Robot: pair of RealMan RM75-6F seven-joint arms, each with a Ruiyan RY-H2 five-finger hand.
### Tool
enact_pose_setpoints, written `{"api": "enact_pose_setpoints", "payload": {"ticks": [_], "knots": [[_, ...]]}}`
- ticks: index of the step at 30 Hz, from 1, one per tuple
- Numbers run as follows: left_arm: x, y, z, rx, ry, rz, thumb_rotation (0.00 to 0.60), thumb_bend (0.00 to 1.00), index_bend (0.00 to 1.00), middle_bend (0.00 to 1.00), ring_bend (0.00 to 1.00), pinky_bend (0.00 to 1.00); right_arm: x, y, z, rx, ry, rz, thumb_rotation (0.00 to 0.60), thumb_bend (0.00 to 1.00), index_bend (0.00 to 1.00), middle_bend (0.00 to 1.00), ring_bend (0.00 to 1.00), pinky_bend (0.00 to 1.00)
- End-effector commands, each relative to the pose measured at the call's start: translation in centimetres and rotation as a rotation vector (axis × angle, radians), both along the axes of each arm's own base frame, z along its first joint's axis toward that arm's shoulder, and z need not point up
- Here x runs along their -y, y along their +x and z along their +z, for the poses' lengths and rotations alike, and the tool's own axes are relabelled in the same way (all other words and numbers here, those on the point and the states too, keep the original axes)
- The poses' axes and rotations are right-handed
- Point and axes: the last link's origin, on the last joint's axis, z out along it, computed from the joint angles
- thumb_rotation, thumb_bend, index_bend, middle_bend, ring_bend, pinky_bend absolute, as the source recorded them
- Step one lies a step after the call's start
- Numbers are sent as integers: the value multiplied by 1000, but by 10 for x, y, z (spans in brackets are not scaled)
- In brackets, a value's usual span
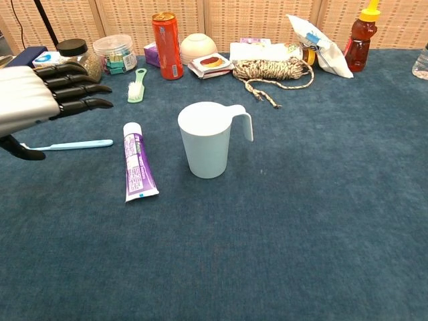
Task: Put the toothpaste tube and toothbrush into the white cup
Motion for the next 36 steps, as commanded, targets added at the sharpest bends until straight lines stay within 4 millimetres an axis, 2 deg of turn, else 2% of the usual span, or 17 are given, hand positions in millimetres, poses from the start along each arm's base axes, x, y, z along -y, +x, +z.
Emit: {"api": "enact_pose_setpoints", "payload": {"ticks": [1,5,8,14,23,26,31,36], "knots": [[-8,13,-22,-36,-22,-22,600,81,0,0,0,0,0,1,0,5,-2,7,600,0,0,0,0,0],[-11,24,-38,-68,-40,-50,600,106,0,0,0,0,-1,0,0,12,-6,7,600,0,0,0,0,0],[-12,36,-49,-83,-55,-68,600,166,0,0,0,0,-1,-1,2,19,-10,6,600,0,0,0,0,0],[-14,53,-60,-115,-72,-80,600,207,0,0,0,1,0,-1,2,22,-10,6,600,0,0,0,0,0],[-15,67,-79,-166,-94,-82,600,244,1,0,0,137,-1,0,5,33,-18,17,600,0,0,0,0,0],[-14,67,-83,-169,-93,-85,600,257,77,28,38,222,-2,0,5,36,-19,21,600,0,0,0,0,0],[-12,61,-87,-177,-100,-81,600,300,257,167,177,378,-2,1,5,39,-17,28,600,0,0,0,0,0],[-10,53,-89,-174,-104,-76,600,343,404,302,293,458,-3,2,5,36,-20,35,600,0,0,0,0,0]]}}
